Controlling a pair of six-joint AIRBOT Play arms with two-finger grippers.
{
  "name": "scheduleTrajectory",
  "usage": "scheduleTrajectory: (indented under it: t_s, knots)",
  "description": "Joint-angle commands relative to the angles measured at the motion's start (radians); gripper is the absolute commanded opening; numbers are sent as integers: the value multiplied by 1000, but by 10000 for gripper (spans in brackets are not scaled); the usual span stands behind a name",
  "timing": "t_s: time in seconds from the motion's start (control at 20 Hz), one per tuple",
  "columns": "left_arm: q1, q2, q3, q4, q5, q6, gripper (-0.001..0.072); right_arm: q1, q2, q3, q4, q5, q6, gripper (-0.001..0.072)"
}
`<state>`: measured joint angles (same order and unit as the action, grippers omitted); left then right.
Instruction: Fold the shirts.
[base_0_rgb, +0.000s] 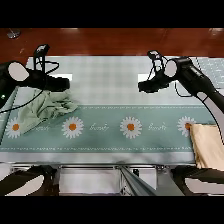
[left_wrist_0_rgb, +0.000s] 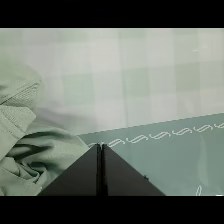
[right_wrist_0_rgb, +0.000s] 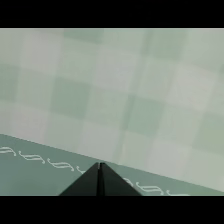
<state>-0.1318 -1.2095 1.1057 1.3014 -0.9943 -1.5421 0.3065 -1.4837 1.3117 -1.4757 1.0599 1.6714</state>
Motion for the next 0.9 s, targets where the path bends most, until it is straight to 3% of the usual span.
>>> scheduleTrajectory:
  t_s: [0.0,0.6,0.85]
  knots:
    - [1,0,0,0,0,0,37,1,0,0,0,0,0,17]
    - [1,0,0,0,0,0,37,1,0,0,0,-2,0,17]
    - [1,-7,0,0,147,0,38,0,0,0,-3,-99,0,19]
